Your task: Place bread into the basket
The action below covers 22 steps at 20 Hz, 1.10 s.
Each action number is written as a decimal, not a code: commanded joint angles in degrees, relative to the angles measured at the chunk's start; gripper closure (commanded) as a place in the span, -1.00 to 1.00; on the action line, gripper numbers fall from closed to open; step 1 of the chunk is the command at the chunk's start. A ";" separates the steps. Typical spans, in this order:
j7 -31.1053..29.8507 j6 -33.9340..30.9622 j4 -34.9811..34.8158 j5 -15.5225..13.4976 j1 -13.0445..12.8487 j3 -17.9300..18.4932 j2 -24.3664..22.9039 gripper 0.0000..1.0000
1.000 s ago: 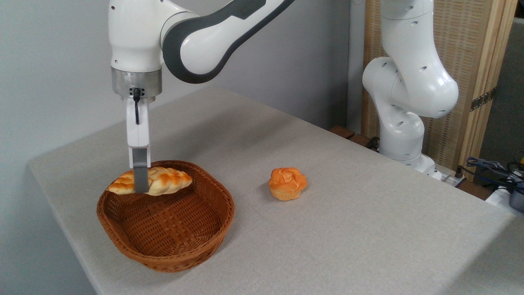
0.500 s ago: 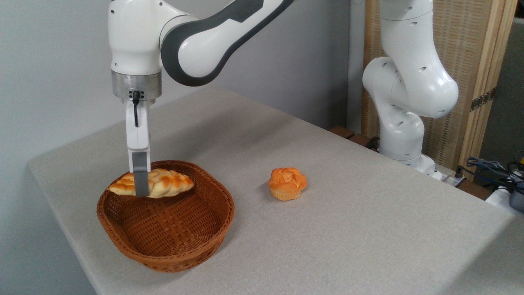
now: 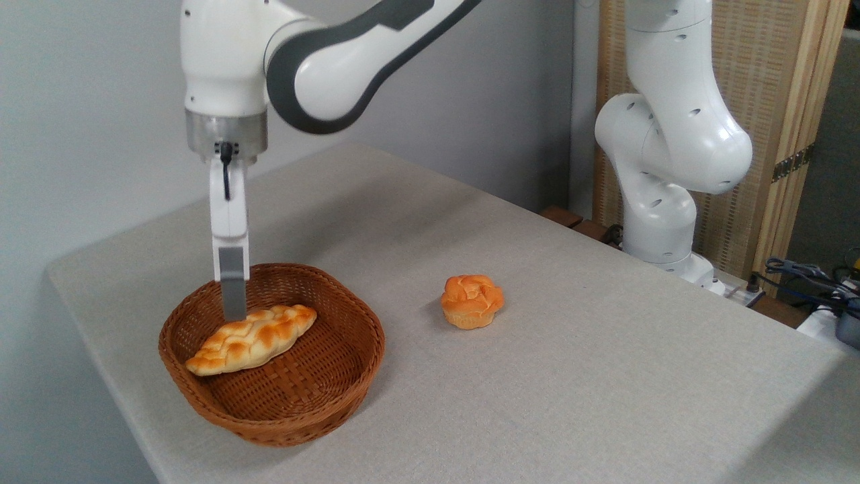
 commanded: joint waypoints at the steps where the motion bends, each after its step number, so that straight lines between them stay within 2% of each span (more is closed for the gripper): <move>1: -4.05 -11.47 0.10 -0.11 -0.12 2.75 -7.09 -1.00; 3: -3.97 -19.29 0.53 -0.11 -0.12 3.29 -9.64 -1.00; 5: -3.97 -26.51 1.76 -0.20 -0.12 5.30 -10.79 -1.00; 8: -3.53 -33.29 6.67 -3.79 -0.12 8.55 -10.53 -1.00; 13: -2.74 -38.05 12.39 -5.03 -0.12 13.92 -9.04 -1.00; 22: -2.39 -38.32 12.84 -5.21 -0.12 14.27 -8.95 -1.00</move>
